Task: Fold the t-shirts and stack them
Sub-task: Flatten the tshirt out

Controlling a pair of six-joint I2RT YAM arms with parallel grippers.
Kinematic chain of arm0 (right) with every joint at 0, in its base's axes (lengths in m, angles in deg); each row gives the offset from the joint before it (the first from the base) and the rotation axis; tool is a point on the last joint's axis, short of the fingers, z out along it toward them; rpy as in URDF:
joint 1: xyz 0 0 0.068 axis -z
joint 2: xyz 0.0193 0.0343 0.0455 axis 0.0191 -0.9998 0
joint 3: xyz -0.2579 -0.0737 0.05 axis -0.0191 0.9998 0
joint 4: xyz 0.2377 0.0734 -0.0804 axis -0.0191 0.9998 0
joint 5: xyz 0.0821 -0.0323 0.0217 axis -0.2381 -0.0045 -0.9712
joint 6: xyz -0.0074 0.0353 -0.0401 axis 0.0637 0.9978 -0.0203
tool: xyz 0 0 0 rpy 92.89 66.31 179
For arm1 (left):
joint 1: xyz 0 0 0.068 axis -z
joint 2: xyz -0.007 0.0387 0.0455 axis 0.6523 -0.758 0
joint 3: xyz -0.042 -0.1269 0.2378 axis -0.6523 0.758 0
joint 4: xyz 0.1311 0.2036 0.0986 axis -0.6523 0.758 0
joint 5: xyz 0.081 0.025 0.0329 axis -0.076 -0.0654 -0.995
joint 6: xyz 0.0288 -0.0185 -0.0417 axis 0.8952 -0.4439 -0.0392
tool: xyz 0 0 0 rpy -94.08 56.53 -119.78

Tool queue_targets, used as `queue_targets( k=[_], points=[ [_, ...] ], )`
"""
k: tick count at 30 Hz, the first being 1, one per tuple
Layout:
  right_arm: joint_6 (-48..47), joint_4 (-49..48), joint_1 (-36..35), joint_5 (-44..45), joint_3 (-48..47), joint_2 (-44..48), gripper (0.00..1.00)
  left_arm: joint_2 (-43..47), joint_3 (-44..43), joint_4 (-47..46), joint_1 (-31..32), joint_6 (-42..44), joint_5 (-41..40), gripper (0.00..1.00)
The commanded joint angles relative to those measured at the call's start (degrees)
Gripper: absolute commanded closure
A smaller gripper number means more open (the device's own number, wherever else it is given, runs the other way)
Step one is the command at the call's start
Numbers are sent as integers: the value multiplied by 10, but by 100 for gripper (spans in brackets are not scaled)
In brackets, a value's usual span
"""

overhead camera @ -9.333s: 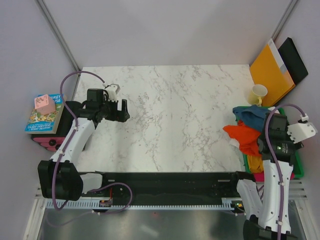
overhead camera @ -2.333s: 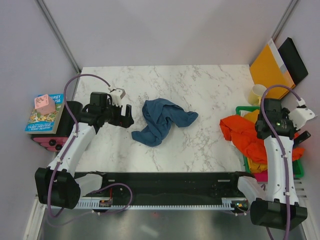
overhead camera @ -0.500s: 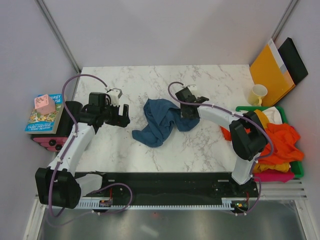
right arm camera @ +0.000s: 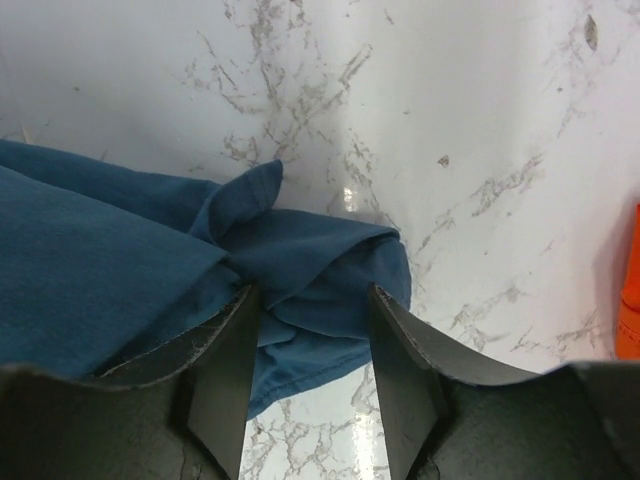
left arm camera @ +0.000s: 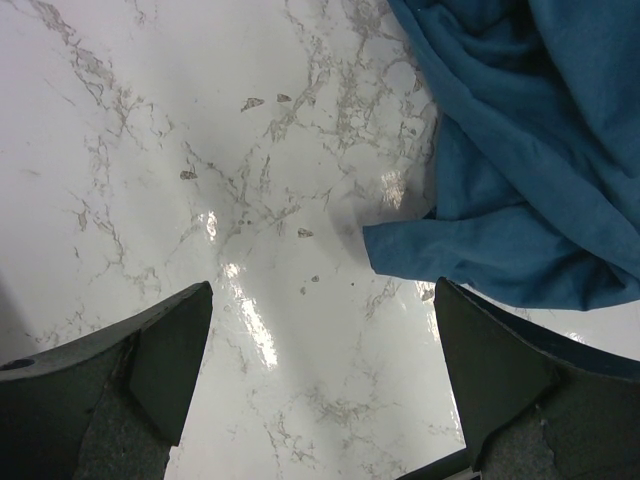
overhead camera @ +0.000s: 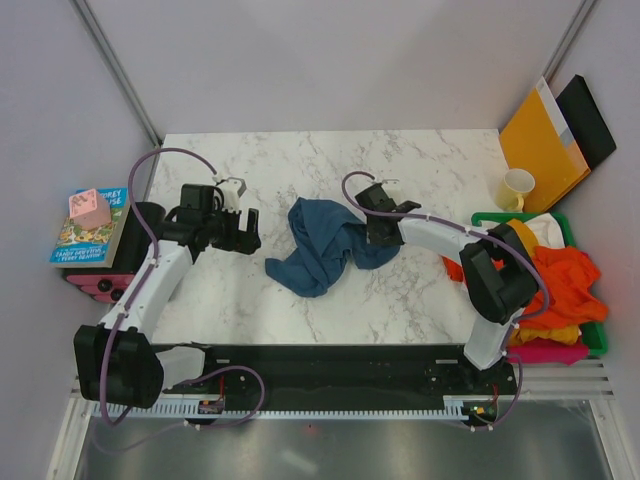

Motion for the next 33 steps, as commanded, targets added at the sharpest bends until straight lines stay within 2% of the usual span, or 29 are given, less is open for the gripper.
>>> queue_targets(
  k=[1, 5, 9, 12, 13, 14, 21, 27, 30, 31, 33],
  points=[
    [27, 2, 2, 25, 33, 32, 44, -6, -21, -5, -3, 5, 14, 0],
    [39, -2, 2, 15, 61, 26, 46, -8, -18, -6, -3, 4, 20, 0],
    [45, -3, 2, -10, 62, -1, 57, -8, -16, -7, -3, 5, 21, 0],
    [49, -4, 3, -16, 62, -10, 74, -8, -15, -8, -2, 6, 21, 0],
    [49, -7, 3, -16, 65, -4, 91, -8, -15, -8, -3, 6, 21, 0],
    [49, -7, 3, -16, 65, -2, 100, -9, -15, -8, -2, 6, 23, 0],
    [25, 8, 2, 36, 31, 91, 100, -51, -30, -14, 11, 2, 40, 0],
    [2, 66, 2, 67, -42, 145, 100, -99, -38, -36, 58, 22, 47, 0],
    [1, 84, 2, 78, -45, 151, 100, -136, -42, -42, 69, 24, 72, 11],
    [1, 85, 2, 79, -38, 156, 100, -160, -44, -42, 70, 24, 82, 19],
    [4, 89, 2, 80, -32, 158, 100, -179, -53, -42, 70, 21, 86, 24]
  ],
)
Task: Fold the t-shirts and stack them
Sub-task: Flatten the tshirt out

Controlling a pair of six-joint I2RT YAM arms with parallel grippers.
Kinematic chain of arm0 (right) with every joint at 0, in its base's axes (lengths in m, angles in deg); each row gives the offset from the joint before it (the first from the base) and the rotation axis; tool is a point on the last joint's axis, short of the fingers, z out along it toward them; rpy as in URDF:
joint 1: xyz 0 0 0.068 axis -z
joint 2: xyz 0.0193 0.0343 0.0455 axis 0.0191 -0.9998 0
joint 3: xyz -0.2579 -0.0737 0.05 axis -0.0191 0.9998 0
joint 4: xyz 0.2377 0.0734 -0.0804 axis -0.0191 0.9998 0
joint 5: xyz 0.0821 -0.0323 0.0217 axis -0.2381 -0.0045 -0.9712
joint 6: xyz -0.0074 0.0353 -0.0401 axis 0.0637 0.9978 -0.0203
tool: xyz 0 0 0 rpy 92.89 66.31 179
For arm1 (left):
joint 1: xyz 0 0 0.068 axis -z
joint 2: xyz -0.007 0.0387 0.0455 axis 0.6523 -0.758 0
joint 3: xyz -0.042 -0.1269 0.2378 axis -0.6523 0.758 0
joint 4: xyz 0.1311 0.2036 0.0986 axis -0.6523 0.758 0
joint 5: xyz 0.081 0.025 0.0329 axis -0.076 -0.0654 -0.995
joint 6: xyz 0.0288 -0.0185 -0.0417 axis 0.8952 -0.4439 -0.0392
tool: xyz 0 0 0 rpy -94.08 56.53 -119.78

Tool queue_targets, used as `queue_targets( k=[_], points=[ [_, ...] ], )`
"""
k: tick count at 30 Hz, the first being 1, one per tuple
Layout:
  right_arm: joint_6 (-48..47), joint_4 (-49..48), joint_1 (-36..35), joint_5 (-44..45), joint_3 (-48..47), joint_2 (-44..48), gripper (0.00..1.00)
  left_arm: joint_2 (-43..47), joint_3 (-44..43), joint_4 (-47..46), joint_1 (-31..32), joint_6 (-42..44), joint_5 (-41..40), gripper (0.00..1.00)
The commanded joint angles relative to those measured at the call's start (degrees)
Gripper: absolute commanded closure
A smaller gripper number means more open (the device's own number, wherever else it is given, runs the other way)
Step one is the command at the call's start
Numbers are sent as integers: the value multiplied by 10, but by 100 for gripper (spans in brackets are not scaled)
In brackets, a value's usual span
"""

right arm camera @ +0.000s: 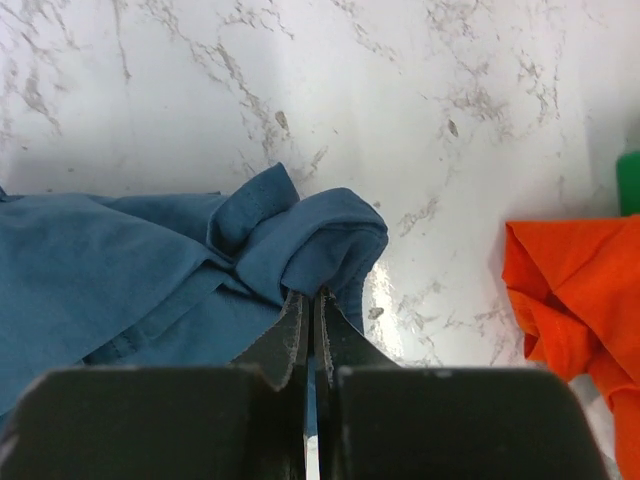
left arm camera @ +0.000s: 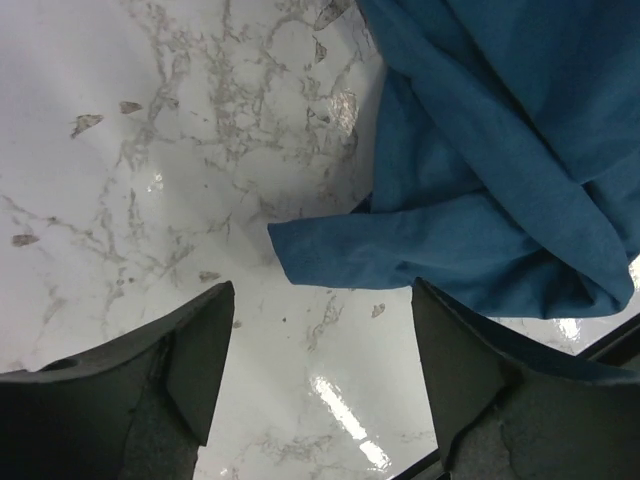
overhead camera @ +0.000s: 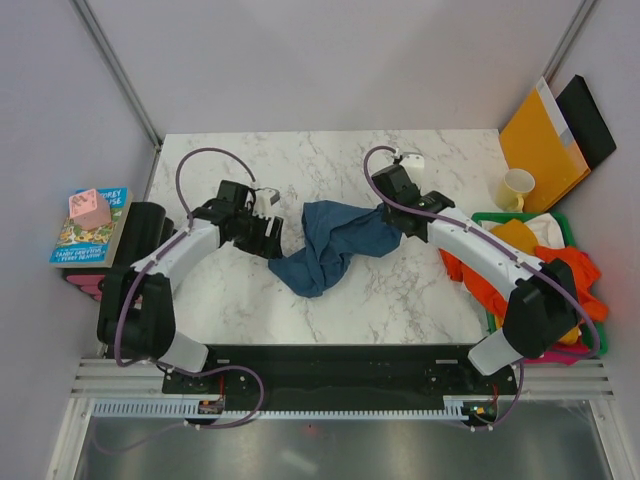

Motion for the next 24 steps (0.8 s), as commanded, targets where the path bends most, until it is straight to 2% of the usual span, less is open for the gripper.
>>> queue_targets(
  k=[1, 14, 15, 17, 18, 20, 24],
  points=[
    [-6, 40, 1, 28, 10, 8, 100, -49, -31, -21, 1, 14, 36, 26],
    [1, 29, 1, 14, 16, -7, 100, -109, -45, -22, 5, 14, 46, 27],
    [1, 28, 1, 13, 17, -6, 100, -117, -47, -21, 7, 14, 47, 38],
    [1, 29, 1, 16, 22, -4, 100, -123, -53, -22, 7, 14, 50, 54],
    [1, 27, 1, 15, 25, -2, 100, -124, -53, -22, 9, 14, 51, 72],
    [1, 27, 1, 18, 28, -1, 100, -123, -53, -21, 8, 12, 46, 96],
    [-4, 23, 0, 21, 36, 7, 100, -96, -45, -22, 9, 13, 26, 98]
  ],
)
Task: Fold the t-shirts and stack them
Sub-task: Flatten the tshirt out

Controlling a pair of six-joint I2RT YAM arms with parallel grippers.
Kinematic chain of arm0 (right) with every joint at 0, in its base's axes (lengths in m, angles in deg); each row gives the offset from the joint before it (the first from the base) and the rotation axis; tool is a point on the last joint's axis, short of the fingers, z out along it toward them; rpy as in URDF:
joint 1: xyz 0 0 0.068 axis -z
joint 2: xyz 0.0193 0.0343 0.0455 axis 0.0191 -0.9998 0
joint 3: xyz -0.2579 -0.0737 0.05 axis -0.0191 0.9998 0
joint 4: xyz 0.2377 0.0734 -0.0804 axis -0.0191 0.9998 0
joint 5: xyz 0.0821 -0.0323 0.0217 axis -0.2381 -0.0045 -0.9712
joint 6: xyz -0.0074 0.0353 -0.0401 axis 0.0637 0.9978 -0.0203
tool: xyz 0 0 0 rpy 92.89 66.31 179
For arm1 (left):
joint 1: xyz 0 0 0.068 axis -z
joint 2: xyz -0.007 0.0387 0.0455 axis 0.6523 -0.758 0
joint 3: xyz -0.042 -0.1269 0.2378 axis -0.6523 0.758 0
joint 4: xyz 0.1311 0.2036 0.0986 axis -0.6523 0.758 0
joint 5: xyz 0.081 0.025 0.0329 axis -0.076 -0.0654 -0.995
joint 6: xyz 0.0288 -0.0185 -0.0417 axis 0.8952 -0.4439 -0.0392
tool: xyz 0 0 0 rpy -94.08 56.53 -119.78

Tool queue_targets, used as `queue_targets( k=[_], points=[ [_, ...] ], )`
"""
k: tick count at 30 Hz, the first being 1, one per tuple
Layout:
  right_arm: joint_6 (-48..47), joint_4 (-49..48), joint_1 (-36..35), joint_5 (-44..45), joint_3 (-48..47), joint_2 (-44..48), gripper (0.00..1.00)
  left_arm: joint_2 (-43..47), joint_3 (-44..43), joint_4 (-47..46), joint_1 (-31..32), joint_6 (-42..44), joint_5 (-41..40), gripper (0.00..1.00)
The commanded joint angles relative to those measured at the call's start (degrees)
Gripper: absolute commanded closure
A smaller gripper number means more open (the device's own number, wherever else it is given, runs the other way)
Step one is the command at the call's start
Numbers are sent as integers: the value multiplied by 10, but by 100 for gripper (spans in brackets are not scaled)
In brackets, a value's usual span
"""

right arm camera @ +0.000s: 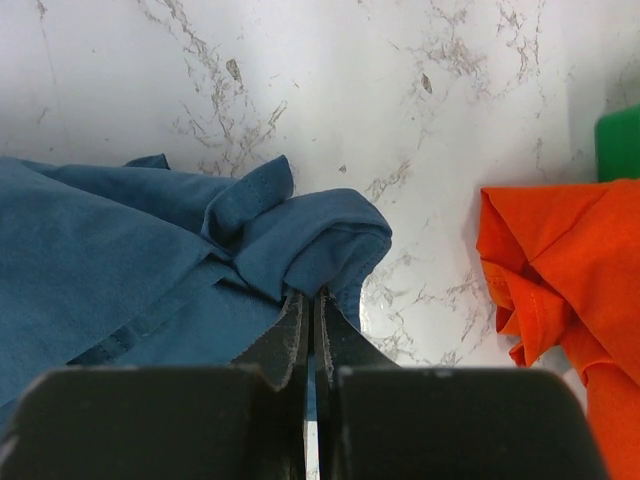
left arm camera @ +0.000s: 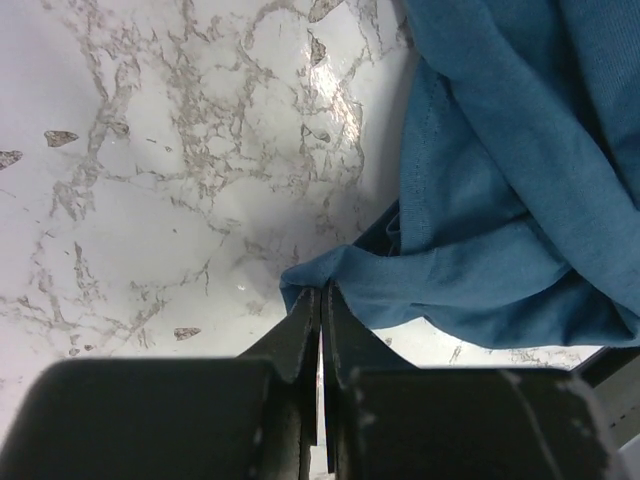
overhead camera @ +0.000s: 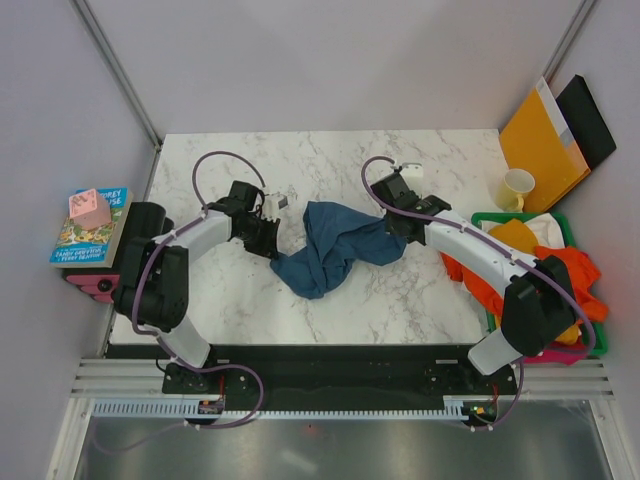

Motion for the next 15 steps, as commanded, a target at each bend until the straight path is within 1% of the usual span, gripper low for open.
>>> queue_targets(
  k=[1, 5, 6, 8, 9, 11, 12, 14, 15],
  points=[
    [-1, -14, 0, 12, 11, 13, 100, 46, -12, -10, 2, 6, -10, 98],
    [-18, -7, 0, 35, 2, 31, 100, 98, -23, -1, 0, 10, -35, 98],
    [-28, 0, 2, 67, -29, 36, 100, 113, -51, 5, -6, 11, -47, 98],
    [-51, 19, 23, 83, -83, 50, 100, 147, -98, 28, -23, 4, -48, 98],
    [-72, 26, 36, 85, -155, 51, 100, 151, -166, 39, -51, 0, -38, 98],
    [-91, 51, 67, 88, -238, 43, 100, 140, -248, 87, -85, -10, -24, 98],
    [-105, 60, 75, 96, -319, 38, 100, 132, -333, 105, -120, -16, -8, 98],
    [-117, 69, 88, 131, -395, 36, 100, 114, -409, 143, -151, -24, -3, 98],
    [-121, 69, 94, 138, -406, 37, 100, 99, -465, 150, -193, -25, -6, 98]
  ],
)
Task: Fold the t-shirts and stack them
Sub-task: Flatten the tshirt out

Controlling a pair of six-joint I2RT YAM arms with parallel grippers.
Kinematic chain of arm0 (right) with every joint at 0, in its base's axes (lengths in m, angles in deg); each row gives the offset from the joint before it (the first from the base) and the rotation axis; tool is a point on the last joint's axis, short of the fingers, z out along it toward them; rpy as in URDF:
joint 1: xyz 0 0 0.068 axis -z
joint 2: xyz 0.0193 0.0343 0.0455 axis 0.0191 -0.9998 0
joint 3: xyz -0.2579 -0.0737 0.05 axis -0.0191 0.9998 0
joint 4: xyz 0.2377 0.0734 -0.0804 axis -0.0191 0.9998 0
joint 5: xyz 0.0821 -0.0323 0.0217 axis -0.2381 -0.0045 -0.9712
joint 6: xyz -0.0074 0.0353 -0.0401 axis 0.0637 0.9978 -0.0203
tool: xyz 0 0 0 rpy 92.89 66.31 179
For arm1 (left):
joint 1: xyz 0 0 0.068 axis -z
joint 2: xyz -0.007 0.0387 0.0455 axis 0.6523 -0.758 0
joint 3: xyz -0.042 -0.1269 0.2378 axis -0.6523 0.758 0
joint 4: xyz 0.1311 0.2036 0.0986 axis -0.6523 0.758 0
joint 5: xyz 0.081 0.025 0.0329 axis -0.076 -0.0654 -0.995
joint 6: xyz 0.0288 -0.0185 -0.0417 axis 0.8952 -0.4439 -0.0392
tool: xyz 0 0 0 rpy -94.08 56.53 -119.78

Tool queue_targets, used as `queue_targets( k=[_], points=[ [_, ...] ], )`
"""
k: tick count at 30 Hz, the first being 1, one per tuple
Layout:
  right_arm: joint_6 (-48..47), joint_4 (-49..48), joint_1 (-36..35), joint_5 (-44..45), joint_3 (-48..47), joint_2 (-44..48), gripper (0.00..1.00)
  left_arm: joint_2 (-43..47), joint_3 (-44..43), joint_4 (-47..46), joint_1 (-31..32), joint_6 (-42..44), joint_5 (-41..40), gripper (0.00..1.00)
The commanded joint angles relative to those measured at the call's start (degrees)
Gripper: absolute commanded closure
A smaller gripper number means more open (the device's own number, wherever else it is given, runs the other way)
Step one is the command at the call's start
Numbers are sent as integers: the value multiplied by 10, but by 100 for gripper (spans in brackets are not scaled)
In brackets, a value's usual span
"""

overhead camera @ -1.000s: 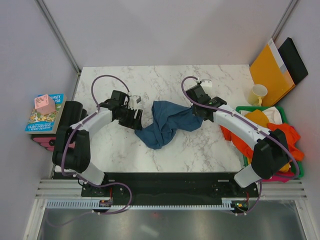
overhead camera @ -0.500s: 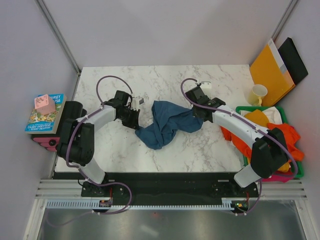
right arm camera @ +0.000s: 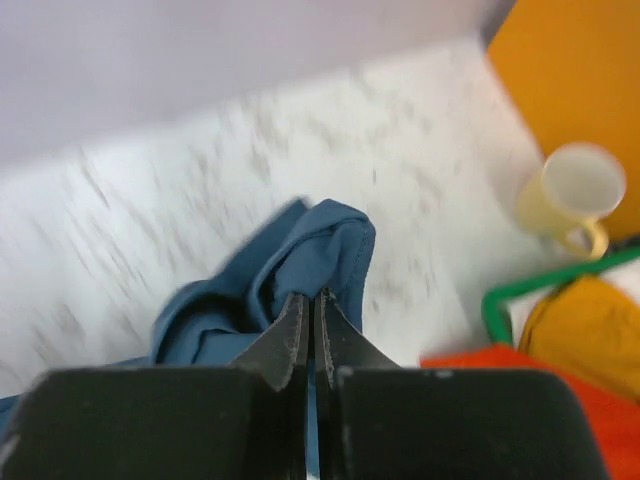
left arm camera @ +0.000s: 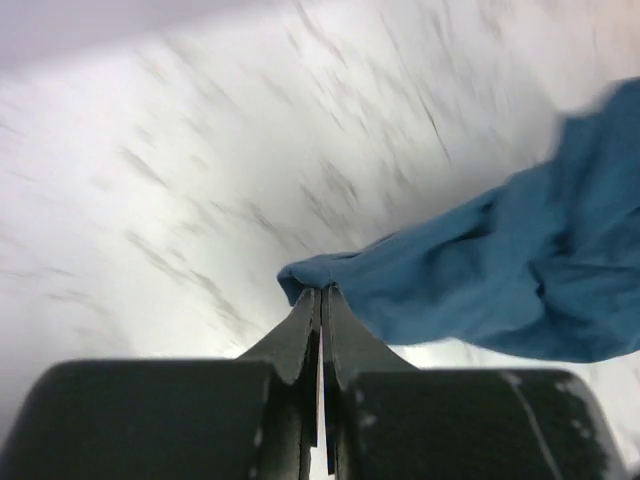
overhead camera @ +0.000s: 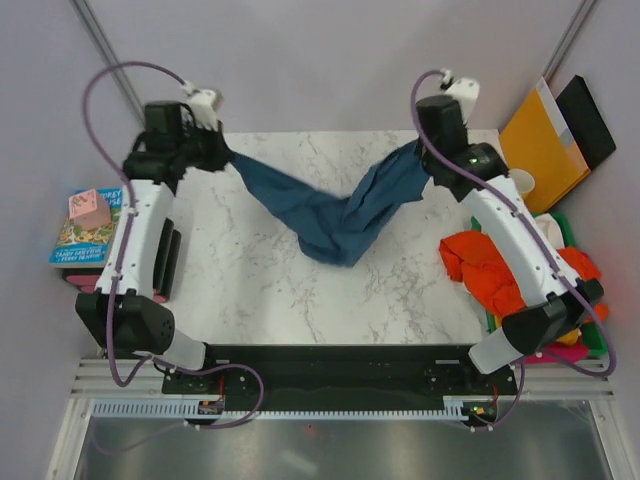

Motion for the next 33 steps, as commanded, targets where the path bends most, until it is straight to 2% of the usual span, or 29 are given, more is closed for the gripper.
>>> queue_targets(
  k=[1, 4, 5, 11, 19, 21, 22, 23, 24, 25, 26, 27, 28, 29, 33],
  points=[
    [-48, 1, 39, 87, -143, 38, 100, -8, -182, 56, -106, -22, 9, 98],
    [-31, 4, 94, 45, -104, 45, 100, -34, -206, 63, -159, -21, 0, 98],
    [-25, 4, 103, 30, -65, 48, 100, -43, -205, 73, -174, -15, 4, 98],
    [12, -38, 110, -6, 110, 53, 100, -63, -85, 66, -173, 7, 23, 98],
    [24, -59, 110, 17, 187, 27, 100, -86, 8, 34, -166, 17, 9, 98],
    [27, -59, 110, 20, 200, 27, 100, -86, 21, 31, -166, 25, 10, 89],
    [27, -57, 109, 15, 203, 28, 90, -84, 25, 28, -166, 28, 11, 83],
    [27, -58, 110, 11, 206, 29, 82, -79, 27, 27, -166, 29, 12, 59],
    [25, -60, 110, 8, 206, 31, 74, -75, 27, 27, -166, 32, 16, 48],
    [23, -62, 110, -1, 206, 36, 62, -71, 26, 25, -166, 31, 18, 37],
    [17, -64, 110, -10, 206, 37, 55, -66, 23, 22, -166, 29, 21, 18],
    [14, -65, 110, -14, 205, 42, 46, -57, 20, 21, -166, 26, 27, 10],
    [11, -67, 109, -16, 204, 49, 35, -53, 18, 20, -166, 23, 31, 5],
    [9, -69, 108, -30, 203, 54, 32, -48, 17, 20, -166, 20, 34, 0],
    [-5, -77, 84, -66, 207, 77, 29, -20, 28, 17, -158, 10, 57, 0]
  ],
)
